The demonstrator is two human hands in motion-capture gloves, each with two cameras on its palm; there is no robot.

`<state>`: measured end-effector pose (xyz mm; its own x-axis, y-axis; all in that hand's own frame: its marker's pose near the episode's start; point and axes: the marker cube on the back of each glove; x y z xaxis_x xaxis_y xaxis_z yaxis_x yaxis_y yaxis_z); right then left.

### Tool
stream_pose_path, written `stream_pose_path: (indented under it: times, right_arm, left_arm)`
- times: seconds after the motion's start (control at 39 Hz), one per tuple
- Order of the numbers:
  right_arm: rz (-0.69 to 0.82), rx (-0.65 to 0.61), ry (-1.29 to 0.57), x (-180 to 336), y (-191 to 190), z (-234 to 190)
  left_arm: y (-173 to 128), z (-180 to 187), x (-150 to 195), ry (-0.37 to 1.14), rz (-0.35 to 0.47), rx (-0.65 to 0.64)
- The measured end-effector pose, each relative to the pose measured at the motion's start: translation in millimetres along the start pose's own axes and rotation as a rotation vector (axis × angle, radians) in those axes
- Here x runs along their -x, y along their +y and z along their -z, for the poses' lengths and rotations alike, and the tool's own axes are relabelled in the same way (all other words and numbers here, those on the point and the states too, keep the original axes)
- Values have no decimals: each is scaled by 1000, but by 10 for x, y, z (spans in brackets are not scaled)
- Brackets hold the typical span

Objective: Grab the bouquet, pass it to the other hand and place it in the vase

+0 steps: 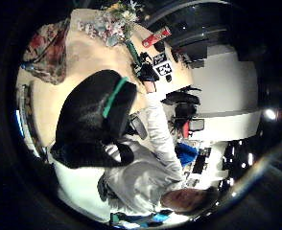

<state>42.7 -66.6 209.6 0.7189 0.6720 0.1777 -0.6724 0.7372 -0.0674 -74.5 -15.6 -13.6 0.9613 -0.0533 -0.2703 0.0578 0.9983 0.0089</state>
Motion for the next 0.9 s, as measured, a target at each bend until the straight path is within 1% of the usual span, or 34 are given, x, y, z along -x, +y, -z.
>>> stream_pose_path:
  times: [0.08, 0.1, 0.15, 0.21, 0.23, 0.31, 0.33, 0.38, 0.44, 0.54, 0.62, 0.64, 0.69, 0.74, 0.77, 0.82, 0.9]
  right_arm:
    - [66, -118, -239, 115, -93, 169]
    - [91, -129, -329, 173, -97, 262]
    - [118, -102, -477, 278, -53, 479]
    - [145, -70, -589, 379, 10, 735]
    - [173, -81, -638, 436, 23, 881]
    - [283, -208, -751, 600, -87, 1235]
    - [307, -222, -784, 646, -131, 1298]
    - [328, -180, -858, 732, -133, 1408]
    - [336, -148, -928, 809, -49, 1564]
    - [382, -149, -1058, 958, 165, 1904]
    - [449, -143, -1154, 1072, 364, 2126]
    - [468, -140, -1179, 1105, 426, 2174]
    - [503, -134, -1220, 1171, 543, 2221]
    - [534, -128, -1248, 1237, 652, 2212]
    - [549, -124, -1257, 1267, 703, 2194]
    - [580, -108, -1262, 1319, 798, 2139]
    - [621, -72, -1241, 1397, 903, 1997]
  left_arm:
    - [-124, 118, 17, 52, 21, -10]
    - [-157, 174, 3, 73, 23, -17]
    - [-209, 294, -53, 117, 18, -33]
    - [-257, 413, -131, 166, 6, -59]
    - [-284, 474, -176, 195, -1, -76]
    - [-365, 641, -320, 290, -26, -126]
    - [-387, 683, -364, 320, -33, -136]
    - [-424, 748, -451, 376, -41, -144]
    - [-457, 800, -540, 425, -47, -140]
    - [-531, 867, -746, 533, -65, -109]
    - [-591, 884, -933, 659, -88, -83]
    - [-621, 873, -993, 723, -98, -75]
    - [-715, 815, -1116, 905, -124, -51]
    - [-826, 716, -1239, 1095, -153, -7]
    - [-864, 666, -1299, 1157, -168, 20]
    - [-896, 585, -1420, 1198, -196, 64]
    - [-900, 511, -1599, 1172, -232, 74]
